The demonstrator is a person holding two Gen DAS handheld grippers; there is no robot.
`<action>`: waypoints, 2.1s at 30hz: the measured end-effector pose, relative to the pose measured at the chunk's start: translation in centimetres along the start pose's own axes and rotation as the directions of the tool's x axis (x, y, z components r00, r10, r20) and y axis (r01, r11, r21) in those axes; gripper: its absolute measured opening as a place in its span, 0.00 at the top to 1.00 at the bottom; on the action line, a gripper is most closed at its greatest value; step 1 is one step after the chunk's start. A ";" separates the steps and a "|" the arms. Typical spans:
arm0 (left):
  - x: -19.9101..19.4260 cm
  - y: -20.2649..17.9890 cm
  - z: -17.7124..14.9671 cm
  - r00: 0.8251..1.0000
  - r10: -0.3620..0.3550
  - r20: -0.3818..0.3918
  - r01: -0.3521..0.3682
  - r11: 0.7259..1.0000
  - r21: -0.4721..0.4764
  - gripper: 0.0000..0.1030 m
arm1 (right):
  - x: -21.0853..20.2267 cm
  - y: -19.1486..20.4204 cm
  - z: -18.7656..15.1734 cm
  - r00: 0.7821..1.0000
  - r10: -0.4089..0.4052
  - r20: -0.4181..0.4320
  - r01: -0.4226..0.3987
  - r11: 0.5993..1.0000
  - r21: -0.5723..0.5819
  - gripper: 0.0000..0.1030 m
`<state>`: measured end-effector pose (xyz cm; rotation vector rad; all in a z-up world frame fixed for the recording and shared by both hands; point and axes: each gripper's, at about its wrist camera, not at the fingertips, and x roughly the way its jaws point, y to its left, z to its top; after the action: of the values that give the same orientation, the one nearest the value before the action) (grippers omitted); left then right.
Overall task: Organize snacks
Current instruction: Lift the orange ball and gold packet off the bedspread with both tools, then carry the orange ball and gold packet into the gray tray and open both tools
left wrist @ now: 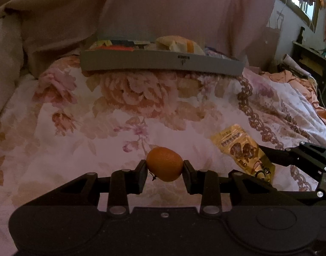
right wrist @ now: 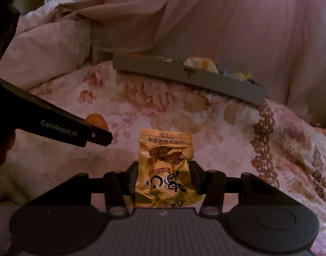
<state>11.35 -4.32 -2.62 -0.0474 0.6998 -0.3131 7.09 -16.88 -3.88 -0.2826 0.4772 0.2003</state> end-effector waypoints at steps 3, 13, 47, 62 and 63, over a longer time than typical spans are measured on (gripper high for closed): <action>-0.7 0.0 0.1 1.000 0.004 0.014 -0.004 1.000 -0.004 0.64 | -0.7 0.2 0.2 0.999 -0.018 0.035 0.019 1.000 -0.023 0.48; -1.9 0.1 2.2 0.998 0.001 0.067 0.001 0.999 -0.033 0.64 | -1.9 -0.5 1.2 0.988 -0.070 0.134 0.074 0.997 -0.025 0.48; 12.5 0.1 21.1 0.984 0.034 0.176 -0.029 0.999 -0.034 0.64 | 13.2 -12.0 14.1 0.946 -0.212 0.244 0.211 0.977 0.027 0.47; 14.8 -0.4 20.2 0.989 0.031 0.142 -0.029 0.999 -0.018 0.64 | 16.0 -13.2 13.6 0.972 -0.185 0.143 0.167 0.977 0.131 0.47; 14.9 -0.4 20.2 0.989 0.031 0.141 -0.028 0.999 -0.020 0.64 | 16.0 -13.2 13.6 0.973 -0.184 0.141 0.165 0.977 0.134 0.46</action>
<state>34.87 -10.41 3.62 -0.0753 0.5617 -0.2726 30.10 -23.10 2.94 -0.1865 0.3086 0.0202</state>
